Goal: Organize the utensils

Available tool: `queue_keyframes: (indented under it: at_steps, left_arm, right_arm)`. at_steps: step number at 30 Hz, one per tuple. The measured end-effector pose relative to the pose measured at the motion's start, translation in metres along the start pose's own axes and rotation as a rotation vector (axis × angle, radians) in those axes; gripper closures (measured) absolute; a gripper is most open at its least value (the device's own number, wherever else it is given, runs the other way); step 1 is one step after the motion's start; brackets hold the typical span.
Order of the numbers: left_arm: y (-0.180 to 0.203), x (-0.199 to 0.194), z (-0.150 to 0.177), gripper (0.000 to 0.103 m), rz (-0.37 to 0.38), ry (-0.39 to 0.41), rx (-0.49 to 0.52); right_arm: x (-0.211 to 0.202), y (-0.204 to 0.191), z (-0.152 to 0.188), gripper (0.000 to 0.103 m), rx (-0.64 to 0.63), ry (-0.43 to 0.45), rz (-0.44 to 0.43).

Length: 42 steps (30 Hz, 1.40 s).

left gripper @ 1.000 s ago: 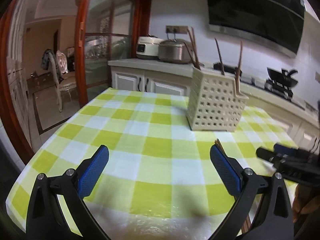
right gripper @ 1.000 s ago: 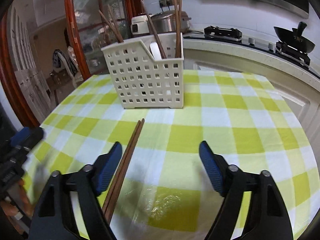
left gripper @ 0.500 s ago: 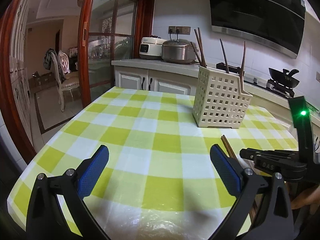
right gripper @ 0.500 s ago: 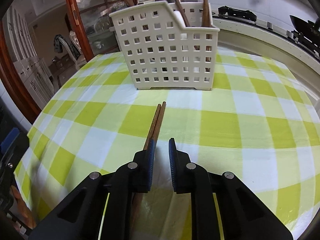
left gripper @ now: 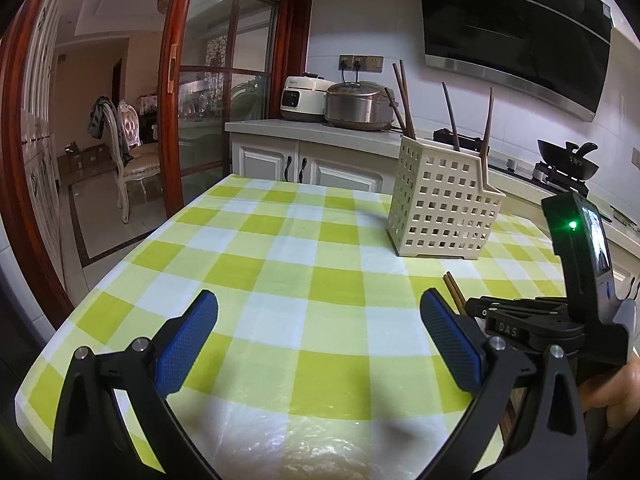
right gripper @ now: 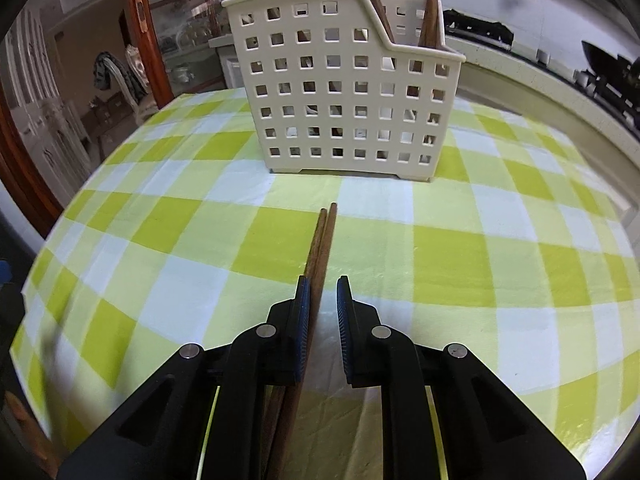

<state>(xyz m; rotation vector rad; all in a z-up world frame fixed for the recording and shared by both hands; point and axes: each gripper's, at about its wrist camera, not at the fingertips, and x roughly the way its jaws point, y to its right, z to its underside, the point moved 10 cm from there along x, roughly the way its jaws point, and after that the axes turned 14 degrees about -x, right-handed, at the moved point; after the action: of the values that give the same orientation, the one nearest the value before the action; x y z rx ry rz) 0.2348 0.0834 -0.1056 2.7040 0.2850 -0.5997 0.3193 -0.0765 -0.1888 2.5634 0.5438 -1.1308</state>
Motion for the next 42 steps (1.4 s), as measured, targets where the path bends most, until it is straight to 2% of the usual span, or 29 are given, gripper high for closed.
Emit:
queue_keyframes:
  at_steps: [9,11,19,28,32,36,42]
  left_arm:
    - [-0.004,0.001,0.001,0.005,-0.005,-0.009,-0.008]
    - [-0.002,0.001,0.001,0.005,-0.004,-0.012,-0.005]
    - [0.008,0.007,0.010,0.005,-0.006,-0.054,0.014]
    - [0.050,0.032,0.026,0.005,0.043,-0.190,0.041]
    - [0.077,0.044,0.031,0.006,0.057,-0.204,0.062]
    - [0.098,0.060,0.037,0.017,0.064,-0.235,0.094]
    - [0.116,0.084,0.052,0.025,0.057,-0.294,0.120]
  right_arm:
    - [0.009,-0.005,-0.003,0.089,-0.037,-0.023,0.042]
    - [0.008,-0.005,-0.002,0.093,-0.051,-0.022,0.049]
    - [-0.002,0.013,0.006,0.096,0.006,0.012,0.015]
    - [-0.036,0.058,0.018,0.096,0.100,0.081,0.002]
    - [-0.046,0.069,0.024,0.096,0.119,0.103,-0.005]
    - [-0.051,0.080,0.028,0.096,0.141,0.118,-0.012]
    - [-0.050,0.092,0.033,0.096,0.165,0.129,-0.021]
